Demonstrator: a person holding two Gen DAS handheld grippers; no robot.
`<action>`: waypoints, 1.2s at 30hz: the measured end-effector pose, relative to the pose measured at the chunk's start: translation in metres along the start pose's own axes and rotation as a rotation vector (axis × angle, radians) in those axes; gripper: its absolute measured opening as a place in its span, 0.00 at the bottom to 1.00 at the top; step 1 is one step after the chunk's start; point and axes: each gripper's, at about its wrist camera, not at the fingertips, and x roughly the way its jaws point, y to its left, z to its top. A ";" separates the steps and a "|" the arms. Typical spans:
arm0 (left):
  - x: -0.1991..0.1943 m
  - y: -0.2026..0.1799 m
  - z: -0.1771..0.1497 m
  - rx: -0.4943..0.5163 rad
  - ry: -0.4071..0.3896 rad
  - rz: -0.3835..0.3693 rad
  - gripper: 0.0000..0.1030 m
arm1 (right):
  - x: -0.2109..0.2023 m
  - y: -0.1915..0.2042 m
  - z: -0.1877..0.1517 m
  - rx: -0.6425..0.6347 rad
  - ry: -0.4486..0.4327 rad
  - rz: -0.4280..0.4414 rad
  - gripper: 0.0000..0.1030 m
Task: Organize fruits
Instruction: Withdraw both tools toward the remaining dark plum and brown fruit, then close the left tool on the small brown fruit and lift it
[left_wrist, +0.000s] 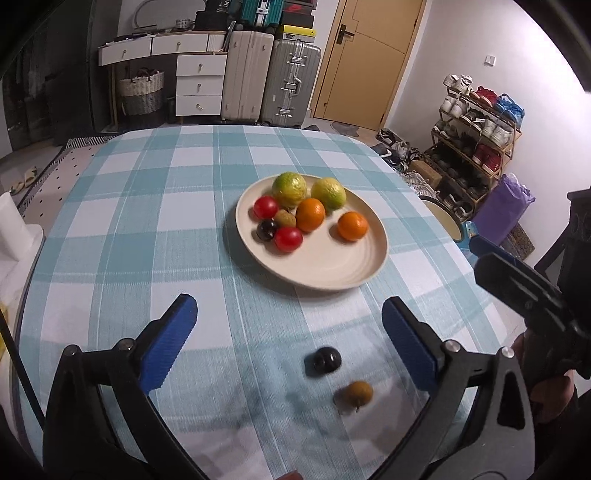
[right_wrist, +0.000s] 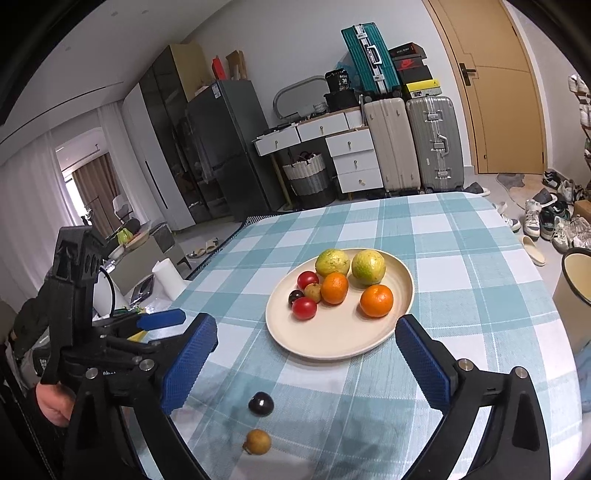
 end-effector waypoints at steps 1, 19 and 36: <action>-0.002 0.000 -0.004 -0.004 -0.003 -0.003 0.98 | 0.000 0.001 -0.001 -0.001 0.000 0.000 0.97; -0.001 -0.032 -0.068 0.032 0.109 -0.063 0.99 | -0.032 0.011 -0.031 -0.009 0.030 -0.049 1.00; 0.031 -0.035 -0.081 -0.008 0.190 -0.015 0.93 | -0.031 -0.006 -0.068 0.071 0.143 -0.072 1.00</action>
